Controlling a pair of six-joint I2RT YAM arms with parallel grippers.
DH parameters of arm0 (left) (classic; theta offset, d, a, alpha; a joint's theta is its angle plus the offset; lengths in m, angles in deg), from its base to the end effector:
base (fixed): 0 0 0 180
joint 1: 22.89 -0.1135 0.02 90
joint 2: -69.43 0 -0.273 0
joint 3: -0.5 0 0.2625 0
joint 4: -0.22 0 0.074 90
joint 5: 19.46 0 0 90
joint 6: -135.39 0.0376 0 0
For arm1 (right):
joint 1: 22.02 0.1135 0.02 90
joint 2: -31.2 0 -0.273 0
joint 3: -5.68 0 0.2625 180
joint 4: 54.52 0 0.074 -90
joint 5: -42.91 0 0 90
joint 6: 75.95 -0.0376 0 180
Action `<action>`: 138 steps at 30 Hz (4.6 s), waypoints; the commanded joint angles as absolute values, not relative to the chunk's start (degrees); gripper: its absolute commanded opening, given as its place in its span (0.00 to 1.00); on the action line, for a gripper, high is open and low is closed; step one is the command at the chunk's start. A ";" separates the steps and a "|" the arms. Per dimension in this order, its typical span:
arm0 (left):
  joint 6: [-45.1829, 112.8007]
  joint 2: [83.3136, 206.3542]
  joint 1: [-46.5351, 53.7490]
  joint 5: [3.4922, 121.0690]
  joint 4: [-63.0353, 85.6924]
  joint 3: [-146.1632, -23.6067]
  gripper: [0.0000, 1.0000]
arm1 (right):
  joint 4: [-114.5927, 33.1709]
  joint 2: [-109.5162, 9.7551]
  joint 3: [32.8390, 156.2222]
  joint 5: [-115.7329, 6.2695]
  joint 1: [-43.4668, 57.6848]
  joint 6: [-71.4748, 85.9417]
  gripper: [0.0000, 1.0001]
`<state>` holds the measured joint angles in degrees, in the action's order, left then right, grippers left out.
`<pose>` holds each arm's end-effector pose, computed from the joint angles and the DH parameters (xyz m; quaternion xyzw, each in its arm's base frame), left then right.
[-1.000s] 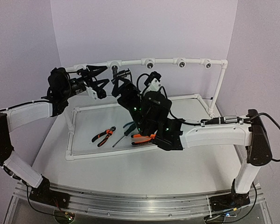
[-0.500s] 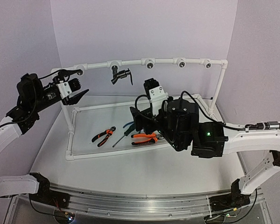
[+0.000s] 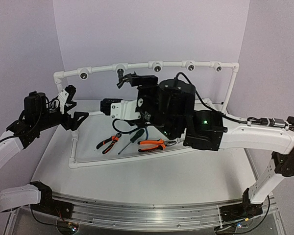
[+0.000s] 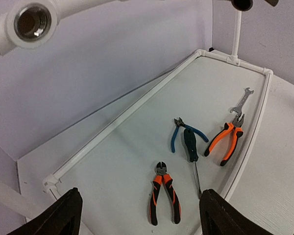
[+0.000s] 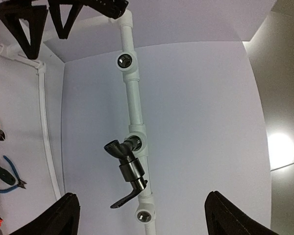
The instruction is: Install the water faucets
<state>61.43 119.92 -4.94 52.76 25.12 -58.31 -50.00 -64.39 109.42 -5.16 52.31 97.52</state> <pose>0.1975 -0.0760 0.3308 0.3198 0.7305 -0.1337 0.5884 0.1344 0.3863 0.4289 -0.5769 0.3790 -0.2983 0.6592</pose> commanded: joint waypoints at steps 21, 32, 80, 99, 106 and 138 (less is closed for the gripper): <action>57.25 118.04 -5.49 51.10 21.45 -56.66 0.85 | -36.73 -88.42 141.27 -3.45 43.31 114.84 0.67; 57.67 117.67 -5.49 50.94 21.34 -56.63 0.85 | -37.44 -91.16 145.29 -2.54 42.17 114.23 0.52; 59.08 117.50 -5.44 50.26 20.92 -55.14 0.86 | -70.51 -96.94 141.17 4.14 43.13 65.39 0.00; 59.33 117.20 -5.46 50.33 20.12 -54.19 0.87 | -75.50 -101.07 143.33 11.59 44.09 11.67 0.00; 59.40 117.30 -5.47 50.15 19.85 -53.92 0.87 | -75.50 -99.56 140.65 12.40 44.08 -6.13 0.00; 60.20 117.53 -5.48 49.03 20.30 -53.60 0.90 | -81.84 -92.98 133.81 5.07 44.20 -24.62 0.49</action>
